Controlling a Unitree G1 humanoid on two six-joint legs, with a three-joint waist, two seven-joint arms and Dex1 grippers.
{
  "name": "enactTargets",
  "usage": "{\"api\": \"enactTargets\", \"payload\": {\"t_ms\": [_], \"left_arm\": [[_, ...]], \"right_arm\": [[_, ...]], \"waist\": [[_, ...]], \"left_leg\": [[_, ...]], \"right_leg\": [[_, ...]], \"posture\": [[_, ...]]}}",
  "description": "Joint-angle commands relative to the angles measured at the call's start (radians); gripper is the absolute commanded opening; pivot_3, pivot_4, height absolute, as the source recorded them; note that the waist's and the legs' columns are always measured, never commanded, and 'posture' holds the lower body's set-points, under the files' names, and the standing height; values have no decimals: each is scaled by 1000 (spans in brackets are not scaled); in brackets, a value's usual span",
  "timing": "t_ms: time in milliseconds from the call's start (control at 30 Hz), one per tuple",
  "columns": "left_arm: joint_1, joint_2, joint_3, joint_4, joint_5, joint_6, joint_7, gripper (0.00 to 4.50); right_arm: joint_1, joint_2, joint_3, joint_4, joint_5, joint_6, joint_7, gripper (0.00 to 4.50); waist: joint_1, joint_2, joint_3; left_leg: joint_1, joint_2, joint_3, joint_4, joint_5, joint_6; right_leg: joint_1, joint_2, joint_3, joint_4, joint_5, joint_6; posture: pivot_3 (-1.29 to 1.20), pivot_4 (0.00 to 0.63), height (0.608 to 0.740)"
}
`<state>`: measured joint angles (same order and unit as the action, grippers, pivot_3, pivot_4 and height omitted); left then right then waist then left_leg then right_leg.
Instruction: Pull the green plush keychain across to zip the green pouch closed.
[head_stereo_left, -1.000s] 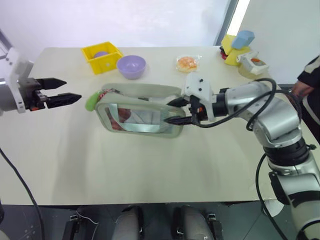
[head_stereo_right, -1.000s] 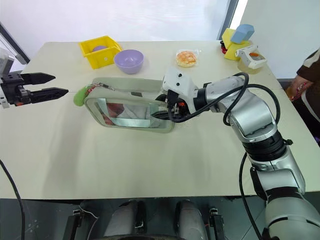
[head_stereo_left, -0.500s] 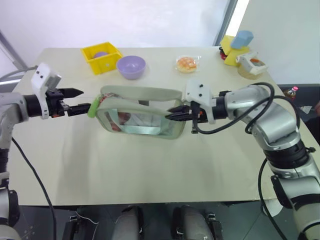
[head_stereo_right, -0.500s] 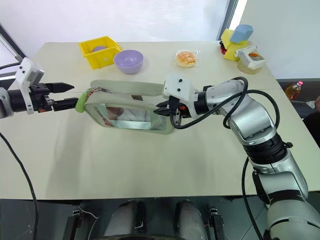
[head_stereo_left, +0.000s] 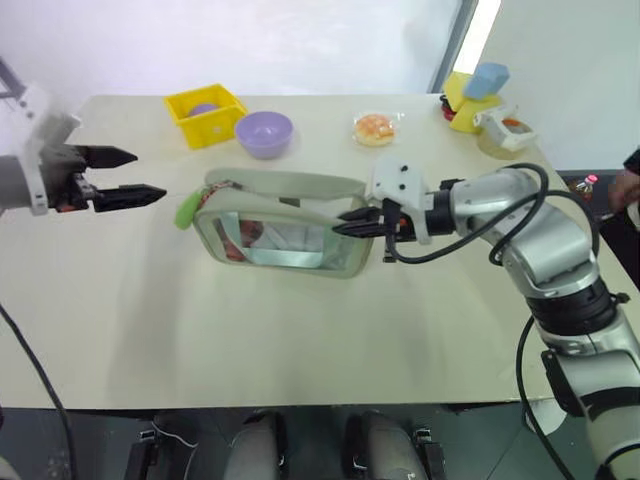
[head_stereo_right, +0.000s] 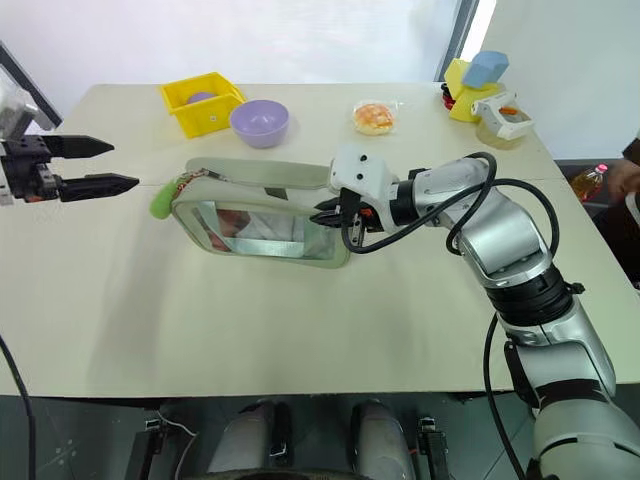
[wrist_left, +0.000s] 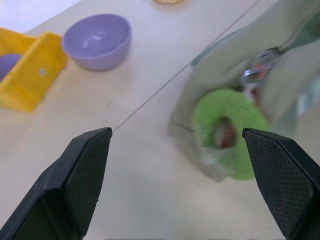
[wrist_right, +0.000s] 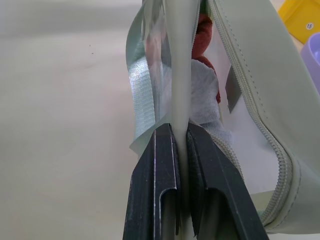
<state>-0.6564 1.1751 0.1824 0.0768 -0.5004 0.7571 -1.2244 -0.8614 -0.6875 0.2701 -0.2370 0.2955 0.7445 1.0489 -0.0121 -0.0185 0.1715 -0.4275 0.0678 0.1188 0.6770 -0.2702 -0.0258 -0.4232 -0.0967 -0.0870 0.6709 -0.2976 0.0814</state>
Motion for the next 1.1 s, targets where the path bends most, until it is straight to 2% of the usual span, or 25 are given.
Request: {"api": "enactTargets", "payload": {"t_ms": [33, 133, 233, 267, 333, 500, 567, 600, 767, 867, 1100], "left_arm": [[62, 12, 36, -118, -49, 41, -9, 4500], [133, 1, 7, -145, 0, -29, 8, 4500], [129, -30, -14, -121, 28, -73, 42, 4500], [109, -51, -21, -101, 34, -71, 62, 4238], [89, -76, -35, -72, 46, -82, 71, 3693], [49, -116, -39, -33, 39, -78, 77, 1362], [42, -110, -37, -18, 43, -88, 64, 292], [31, -101, -34, -7, 44, -87, 55, 31], [-61, -65, -16, 32, 13, -65, -2, 31], [-110, -78, -29, 31, 3, -66, -12, 31], [-164, -242, -154, -71, 79, -153, 74, 31]], "right_arm": [[-9, -6, 2, 8, -12, -11, 5, 35], [-11, -5, 4, 11, -13, -12, 4, 35], [-12, -4, 2, 14, -14, -9, 2, 35], [-11, -5, 1, 14, -14, -8, 2, 10], [-7, -7, -2, 11, -14, -5, 1, 0], [-6, -2, -5, 3, -9, 4, -7, 0], [-5, 0, -3, 1, -10, 6, -10, 0], [-5, 1, -4, 1, -10, 5, -12, 0], [-3, 3, -1, 9, -17, -10, -17, 0], [-6, 8, 4, 18, -21, -20, -17, 0], [-19, 43, 20, 36, -40, -41, -23, 0]], "waist": [[0, 0, 0], [0, 0, 0], [3, 0, 0], [4, 0, 0], [3, 0, 0], [1, 0, 0], [2, 0, 0], [2, 0, 0], [2, -1, 0], [2, -1, 0], [0, -1, -1]], "left_leg": [[0, 0, 0, 0, 0, 0], [0, 0, -1, 0, 0, 0], [0, 0, 0, 0, 0, 0], [0, 0, 0, 1, 0, 0], [0, 0, -1, 1, 0, 0], [0, 0, 0, 1, 0, 0], [0, 0, 0, 1, 0, 0], [0, 0, 0, 1, 0, 0], [0, 0, -1, 1, 0, 0], [0, 0, -1, 1, 0, 0], [0, 0, -1, 2, 0, 0]], "right_leg": [[0, 0, 0, 0, 0, 0], [0, 0, 0, 0, 0, 0], [0, 0, 0, 0, 0, 0], [0, 0, 0, 0, 0, 0], [1, 0, 0, 0, 0, 0], [0, 0, 0, 0, 0, 0], [1, 0, 0, 0, 0, 0], [1, 0, 0, 0, 0, 0], [1, 0, -1, 0, 0, 0], [1, 0, -1, 0, 0, 0], [2, 0, -1, 1, 0, 0]], "posture": [[0, 150, 739], [0, 150, 739], [0, 150, 739], [0, 150, 739], [0, 150, 739], [0, 150, 739], [0, 150, 739], [0, 150, 739], [0, 150, 739], [0, 150, 739], [0, 150, 739]]}}
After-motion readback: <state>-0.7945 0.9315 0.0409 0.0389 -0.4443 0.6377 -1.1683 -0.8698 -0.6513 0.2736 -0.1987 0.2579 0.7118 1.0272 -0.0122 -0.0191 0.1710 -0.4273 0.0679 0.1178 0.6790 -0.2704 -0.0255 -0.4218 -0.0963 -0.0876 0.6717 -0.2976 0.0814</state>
